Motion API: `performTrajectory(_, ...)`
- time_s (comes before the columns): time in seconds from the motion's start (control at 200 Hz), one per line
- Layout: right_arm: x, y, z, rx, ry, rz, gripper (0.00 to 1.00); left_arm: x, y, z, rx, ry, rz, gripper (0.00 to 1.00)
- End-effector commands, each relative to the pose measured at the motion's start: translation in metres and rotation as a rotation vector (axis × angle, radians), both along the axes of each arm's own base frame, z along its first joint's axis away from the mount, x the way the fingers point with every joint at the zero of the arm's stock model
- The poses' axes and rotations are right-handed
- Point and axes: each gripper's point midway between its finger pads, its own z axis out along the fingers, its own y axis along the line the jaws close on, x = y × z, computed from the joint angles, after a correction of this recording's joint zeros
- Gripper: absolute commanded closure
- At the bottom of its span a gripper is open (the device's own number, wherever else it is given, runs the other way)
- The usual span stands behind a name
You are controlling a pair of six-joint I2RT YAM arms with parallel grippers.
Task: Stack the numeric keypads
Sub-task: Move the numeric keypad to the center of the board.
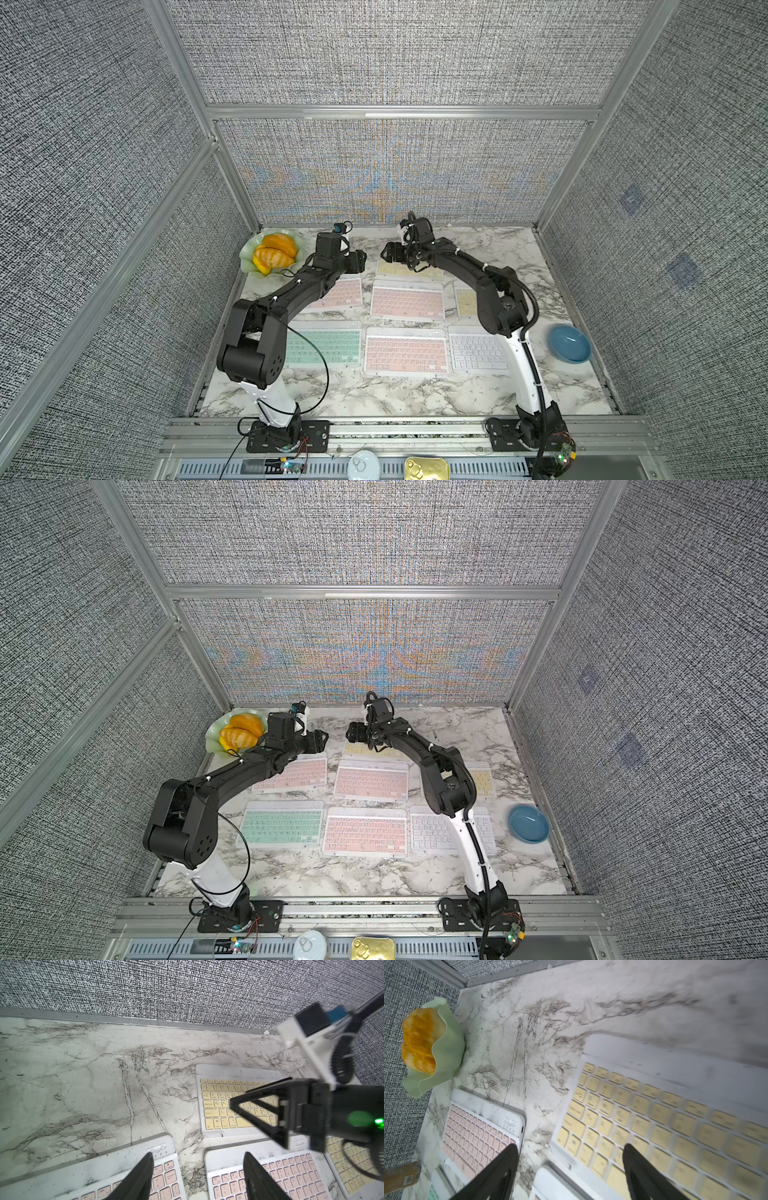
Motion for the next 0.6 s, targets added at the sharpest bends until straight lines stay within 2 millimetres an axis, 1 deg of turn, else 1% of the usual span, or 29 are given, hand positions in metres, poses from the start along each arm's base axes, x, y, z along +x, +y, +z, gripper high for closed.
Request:
performTrajectory(0.0, -0.001, -0.03, 0.009, 0.041, 0.015, -0.053, 0.17, 0.003, -0.004, 0.0, -0.014, -0.012, -0.01, 0.31)
performTrajectory(0.065, -0.006, -0.056, 0.004, 0.031, 0.041, -0.083, 0.17, 0.004, -0.005, -0.003, -0.016, -0.009, -0.014, 0.31)
performTrajectory(0.13, -0.012, -0.081, -0.008, 0.016, 0.072, -0.117, 0.17, 0.004, -0.007, -0.006, -0.02, -0.004, -0.019, 0.31)
performTrajectory(0.23, -0.021, -0.106, -0.024, -0.003, 0.107, -0.153, 0.17, 0.007, -0.01, -0.01, -0.023, 0.003, -0.025, 0.31)
performTrajectory(0.295, -0.025, -0.112, -0.029, -0.014, 0.123, -0.156, 0.17, 0.009, -0.011, -0.012, -0.023, 0.008, -0.029, 0.32)
performTrajectory(0.385, -0.028, -0.111, -0.035, -0.018, 0.145, -0.151, 0.18, 0.01, -0.013, -0.013, -0.022, 0.011, -0.033, 0.32)
performTrajectory(0.595, -0.024, -0.11, -0.046, -0.009, 0.159, -0.161, 0.18, 0.008, -0.011, -0.016, -0.012, 0.018, -0.029, 0.32)
